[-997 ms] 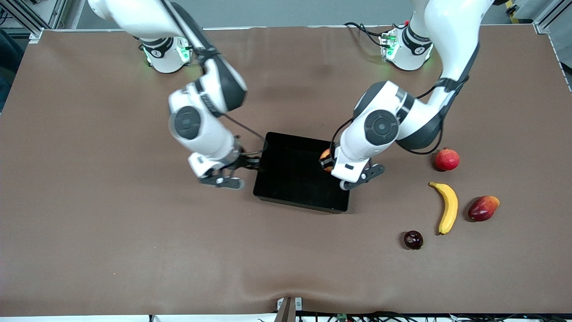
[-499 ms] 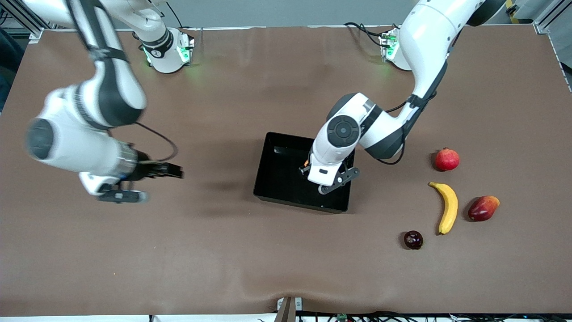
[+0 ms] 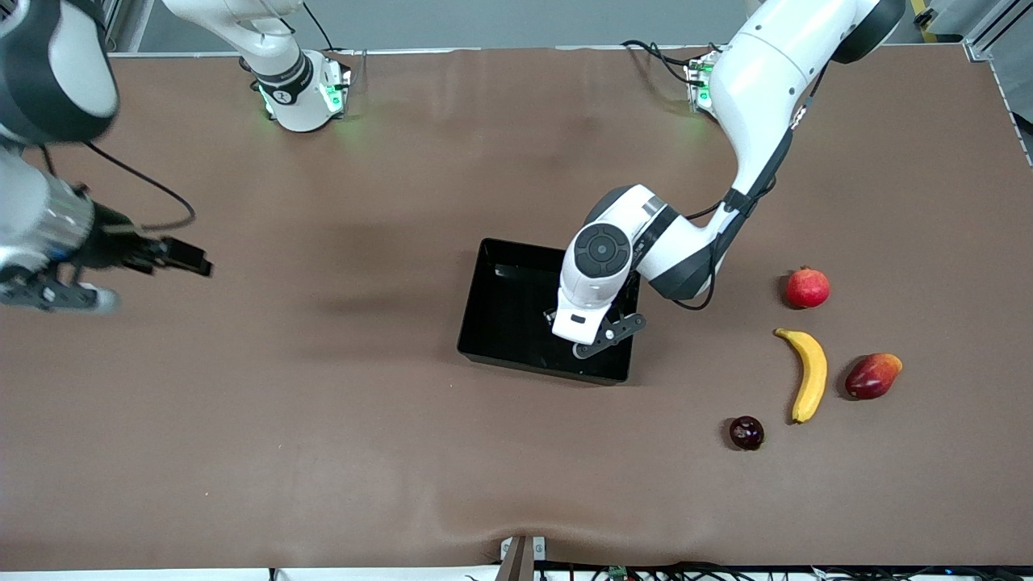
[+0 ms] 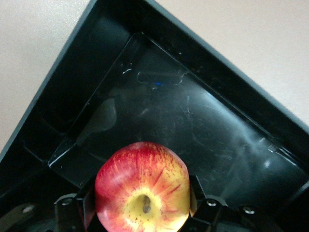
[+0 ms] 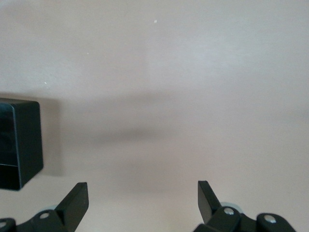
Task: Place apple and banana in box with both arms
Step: 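Lower the apple into the box while the right gripper withdraws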
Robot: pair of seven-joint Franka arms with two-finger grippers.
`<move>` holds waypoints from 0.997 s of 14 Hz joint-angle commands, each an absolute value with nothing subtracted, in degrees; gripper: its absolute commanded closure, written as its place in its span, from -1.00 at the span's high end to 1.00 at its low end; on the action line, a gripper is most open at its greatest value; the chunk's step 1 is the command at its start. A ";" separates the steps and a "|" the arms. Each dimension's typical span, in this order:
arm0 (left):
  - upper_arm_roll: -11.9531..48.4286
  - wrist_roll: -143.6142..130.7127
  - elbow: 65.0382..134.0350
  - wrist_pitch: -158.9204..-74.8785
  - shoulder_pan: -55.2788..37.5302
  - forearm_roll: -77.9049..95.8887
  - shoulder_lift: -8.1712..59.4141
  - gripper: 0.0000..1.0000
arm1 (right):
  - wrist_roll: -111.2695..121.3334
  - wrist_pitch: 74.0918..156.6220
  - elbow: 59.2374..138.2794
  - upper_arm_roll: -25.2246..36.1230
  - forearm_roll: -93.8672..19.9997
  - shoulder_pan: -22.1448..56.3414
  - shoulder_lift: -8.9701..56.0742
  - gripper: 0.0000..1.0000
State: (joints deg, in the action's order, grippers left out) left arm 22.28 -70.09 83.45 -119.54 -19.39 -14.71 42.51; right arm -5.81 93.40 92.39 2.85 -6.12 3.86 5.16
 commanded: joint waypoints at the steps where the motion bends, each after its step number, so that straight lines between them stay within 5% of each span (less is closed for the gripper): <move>1: 21.88 -70.58 81.83 -119.36 -20.13 -17.75 45.34 -1.00 | -5.63 90.89 93.52 2.64 -4.66 1.59 1.06 1.00; 14: 20.57 -69.61 82.09 -121.38 -19.34 -18.90 47.02 -1.00 | -4.06 82.17 87.89 2.72 -0.97 -0.87 -1.41 1.00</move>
